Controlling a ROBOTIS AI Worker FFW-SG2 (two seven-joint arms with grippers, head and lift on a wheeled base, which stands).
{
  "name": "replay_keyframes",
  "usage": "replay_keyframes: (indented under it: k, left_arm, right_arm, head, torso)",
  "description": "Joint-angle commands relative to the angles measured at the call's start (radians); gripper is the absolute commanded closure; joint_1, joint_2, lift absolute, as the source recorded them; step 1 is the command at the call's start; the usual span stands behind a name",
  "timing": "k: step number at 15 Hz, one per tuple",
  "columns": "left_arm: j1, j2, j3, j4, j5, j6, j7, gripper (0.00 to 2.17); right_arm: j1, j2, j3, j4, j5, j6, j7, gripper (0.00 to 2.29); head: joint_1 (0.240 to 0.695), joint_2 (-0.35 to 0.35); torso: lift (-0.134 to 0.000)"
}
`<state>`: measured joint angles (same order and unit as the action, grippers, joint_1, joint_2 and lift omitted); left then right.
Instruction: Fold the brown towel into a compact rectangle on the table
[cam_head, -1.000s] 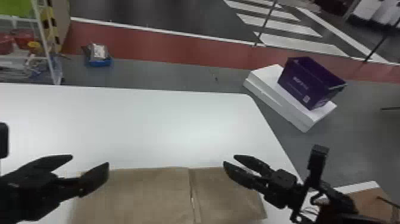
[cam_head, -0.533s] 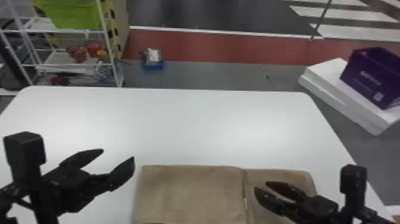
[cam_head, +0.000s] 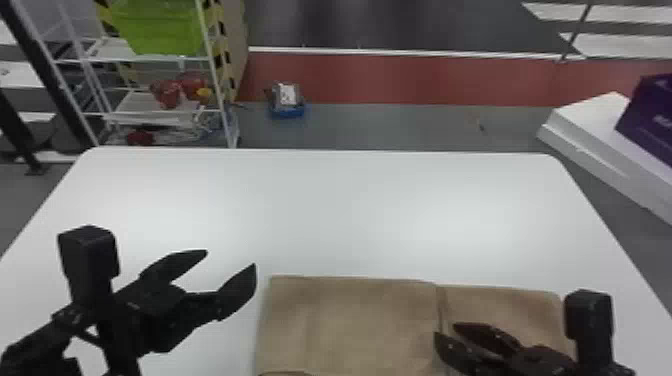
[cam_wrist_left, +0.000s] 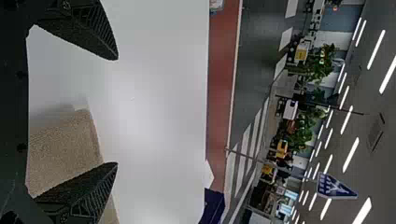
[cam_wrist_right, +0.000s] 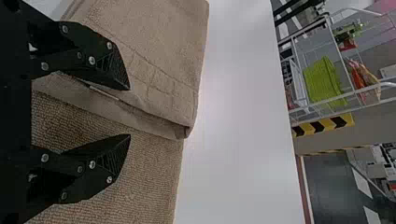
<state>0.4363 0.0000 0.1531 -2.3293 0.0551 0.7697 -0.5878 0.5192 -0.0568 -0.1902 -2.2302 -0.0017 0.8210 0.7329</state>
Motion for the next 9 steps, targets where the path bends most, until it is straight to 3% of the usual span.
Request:
replay_keyframes:
  k: [1,9]
  left_arm:
    - [0.001,-0.003,0.000,0.008,-0.001,-0.009,0.000,0.09]
    - [0.002,-0.003,0.000,0.007,-0.001,-0.013,-0.012,0.09]
  right_arm:
    - [-0.016,0.000,0.006,0.023,-0.003,0.013,0.000,0.62]
    - [-0.028,0.000,0.037,0.020,-0.004,0.040,-0.001,0.62]
  head:
    - [0.695,-0.026]
    - [0.695,-0.004]
  torso:
    - [-0.123]
    - [-0.123]
